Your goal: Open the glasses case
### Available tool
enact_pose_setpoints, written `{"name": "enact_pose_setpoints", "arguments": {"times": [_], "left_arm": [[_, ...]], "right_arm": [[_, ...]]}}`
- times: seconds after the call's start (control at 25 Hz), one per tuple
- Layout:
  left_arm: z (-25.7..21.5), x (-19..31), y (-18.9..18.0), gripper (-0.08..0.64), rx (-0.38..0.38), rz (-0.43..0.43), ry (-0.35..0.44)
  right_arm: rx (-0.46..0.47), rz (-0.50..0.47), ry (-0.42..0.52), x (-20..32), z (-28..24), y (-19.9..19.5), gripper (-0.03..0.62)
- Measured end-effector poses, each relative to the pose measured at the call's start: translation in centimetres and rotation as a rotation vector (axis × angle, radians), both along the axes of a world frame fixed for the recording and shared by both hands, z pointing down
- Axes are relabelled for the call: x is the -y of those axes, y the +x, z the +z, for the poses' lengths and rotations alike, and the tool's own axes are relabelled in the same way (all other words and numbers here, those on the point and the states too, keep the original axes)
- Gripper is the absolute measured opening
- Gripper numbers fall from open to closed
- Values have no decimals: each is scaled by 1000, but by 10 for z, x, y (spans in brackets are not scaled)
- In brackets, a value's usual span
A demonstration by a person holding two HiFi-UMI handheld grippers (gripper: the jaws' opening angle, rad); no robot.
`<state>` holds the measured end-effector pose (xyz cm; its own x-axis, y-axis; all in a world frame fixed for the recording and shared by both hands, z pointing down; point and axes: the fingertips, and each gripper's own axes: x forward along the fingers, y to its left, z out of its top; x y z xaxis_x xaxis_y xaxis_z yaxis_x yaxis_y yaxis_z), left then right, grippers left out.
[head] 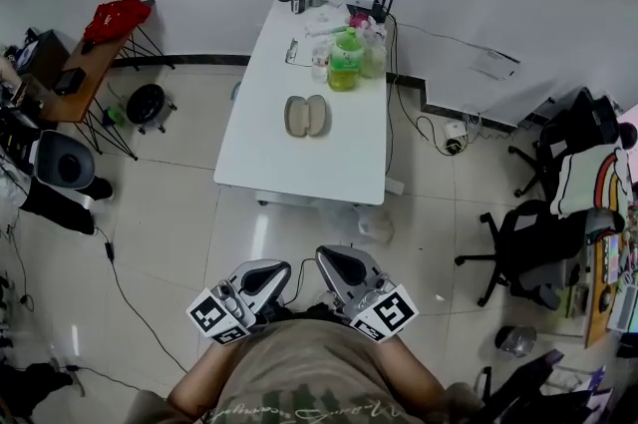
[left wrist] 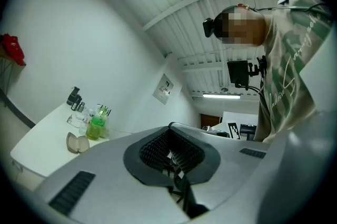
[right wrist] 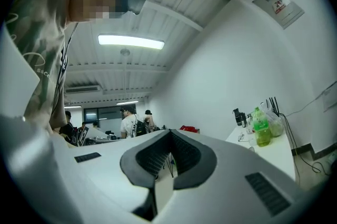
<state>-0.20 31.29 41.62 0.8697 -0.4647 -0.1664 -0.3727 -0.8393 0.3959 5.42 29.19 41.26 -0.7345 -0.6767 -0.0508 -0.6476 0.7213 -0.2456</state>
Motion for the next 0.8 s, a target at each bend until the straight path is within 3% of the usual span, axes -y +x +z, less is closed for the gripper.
{"name": "enact_pose_setpoints", "arguments": {"times": [0.24, 0.56, 0.8], "left_arm": [[-7, -10, -7, 5, -60, 67, 18], [11, -5, -13, 5, -19, 16, -15], [10, 1, -16, 5, -48, 0, -30]], "right_arm": [[-14, -7, 19, 6, 1, -16, 9], [-13, -16, 1, 12, 9, -23, 9], [-25, 7, 9, 14, 7, -14, 9]]}}
